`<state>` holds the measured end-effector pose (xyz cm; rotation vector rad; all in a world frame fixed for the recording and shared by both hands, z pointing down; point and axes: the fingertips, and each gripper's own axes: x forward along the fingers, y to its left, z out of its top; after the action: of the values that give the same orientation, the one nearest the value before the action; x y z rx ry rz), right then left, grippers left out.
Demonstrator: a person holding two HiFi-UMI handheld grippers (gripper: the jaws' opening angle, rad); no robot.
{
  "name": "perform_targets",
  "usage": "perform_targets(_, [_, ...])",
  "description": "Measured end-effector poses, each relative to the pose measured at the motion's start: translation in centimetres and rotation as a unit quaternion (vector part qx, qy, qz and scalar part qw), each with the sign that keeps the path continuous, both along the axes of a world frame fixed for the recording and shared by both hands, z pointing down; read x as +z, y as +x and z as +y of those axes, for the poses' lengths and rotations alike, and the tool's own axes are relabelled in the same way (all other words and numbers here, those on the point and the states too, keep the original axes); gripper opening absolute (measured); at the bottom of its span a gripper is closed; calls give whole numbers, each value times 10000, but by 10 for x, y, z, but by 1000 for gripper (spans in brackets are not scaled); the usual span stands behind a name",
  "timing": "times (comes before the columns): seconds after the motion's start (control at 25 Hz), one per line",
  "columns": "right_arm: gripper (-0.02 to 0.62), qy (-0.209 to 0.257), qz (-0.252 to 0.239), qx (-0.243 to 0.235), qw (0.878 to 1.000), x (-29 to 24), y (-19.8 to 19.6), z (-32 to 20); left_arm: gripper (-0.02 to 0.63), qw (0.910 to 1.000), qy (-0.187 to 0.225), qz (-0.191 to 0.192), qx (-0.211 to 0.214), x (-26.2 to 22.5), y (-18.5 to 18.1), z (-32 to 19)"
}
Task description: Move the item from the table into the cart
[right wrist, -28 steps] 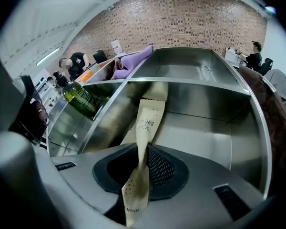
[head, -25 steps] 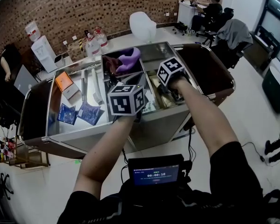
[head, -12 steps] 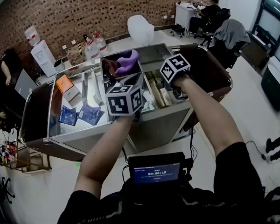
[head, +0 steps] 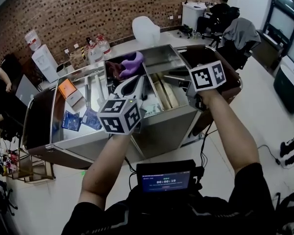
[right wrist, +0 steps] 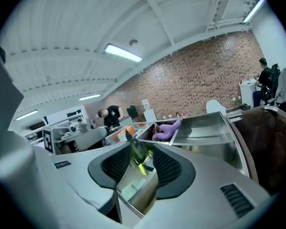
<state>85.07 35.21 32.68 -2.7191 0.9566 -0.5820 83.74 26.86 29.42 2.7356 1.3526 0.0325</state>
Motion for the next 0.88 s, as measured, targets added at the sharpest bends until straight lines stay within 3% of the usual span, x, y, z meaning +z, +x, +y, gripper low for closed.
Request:
perform_targets(0.2, [150, 514, 931, 53, 9943, -36, -41, 1, 2, 9996, -87, 256, -51, -10, -13, -17])
perform_targets(0.36, [149, 227, 1638, 180, 9861, -44, -69, 0, 2, 9983, -257, 507, 127, -14, -32, -30])
perform_targets(0.44, [54, 341, 1947, 372, 9796, -47, -81, 6, 2, 9978, -193, 617, 122, -8, -41, -37])
perform_targets(0.56, [47, 390, 2226, 612, 9722, -43, -97, 12, 2, 9973, -172, 710, 80, -1, -53, -49])
perform_targets(0.6, [2, 302, 2301, 713, 9701, -39, -101, 14, 2, 9972, -177, 730, 59, 0, -57, -52])
perform_targets(0.88, [2, 349, 2585, 1134, 9587, -17, -128, 23, 3, 9960, -158, 864, 167, 21, -83, -64])
